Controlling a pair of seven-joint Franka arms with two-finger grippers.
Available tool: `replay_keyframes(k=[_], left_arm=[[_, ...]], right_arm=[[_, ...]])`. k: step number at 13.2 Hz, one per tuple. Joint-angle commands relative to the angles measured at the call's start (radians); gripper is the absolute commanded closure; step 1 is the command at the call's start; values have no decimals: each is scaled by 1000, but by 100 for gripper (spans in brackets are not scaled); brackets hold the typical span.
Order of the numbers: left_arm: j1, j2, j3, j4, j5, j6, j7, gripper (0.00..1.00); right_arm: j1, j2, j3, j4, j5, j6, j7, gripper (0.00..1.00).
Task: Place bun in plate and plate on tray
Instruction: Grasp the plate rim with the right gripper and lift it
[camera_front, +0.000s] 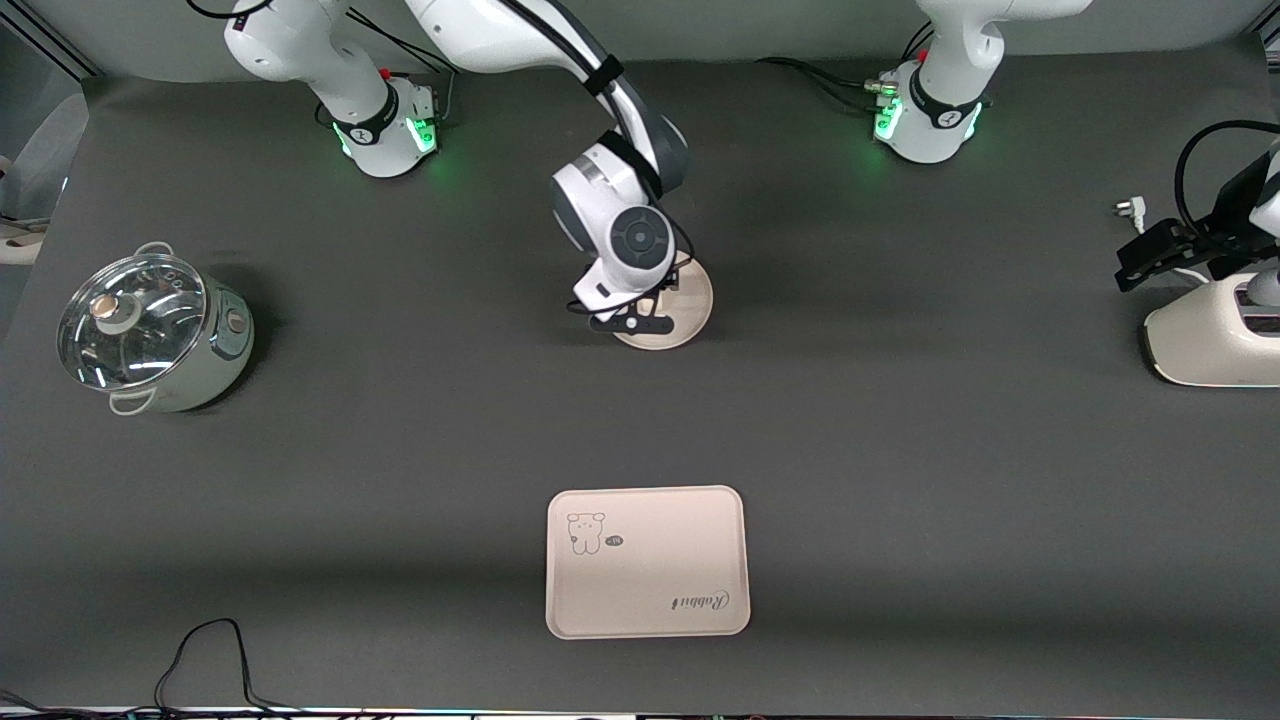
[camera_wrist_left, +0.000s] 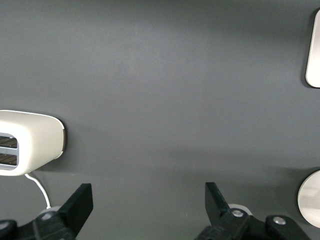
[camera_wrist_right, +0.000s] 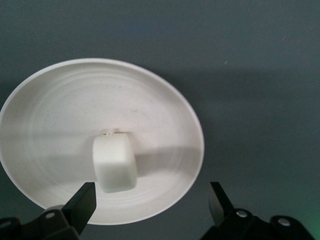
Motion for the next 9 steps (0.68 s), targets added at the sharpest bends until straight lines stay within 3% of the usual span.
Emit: replay_keyframes(k=[1,5,9], left_arm=[[4,13,-1,32,-11,-17,6,0],[4,11,-1,32,-13,-23,7,0],[6,13,1,29,-13,-23,7,0]], right_arm=[[4,-75,-21,-102,7,30,-155,0],[83,-127,-19,-362,15,388,-218,0],[94,-124,-16,-401,18,430,-261,1]])
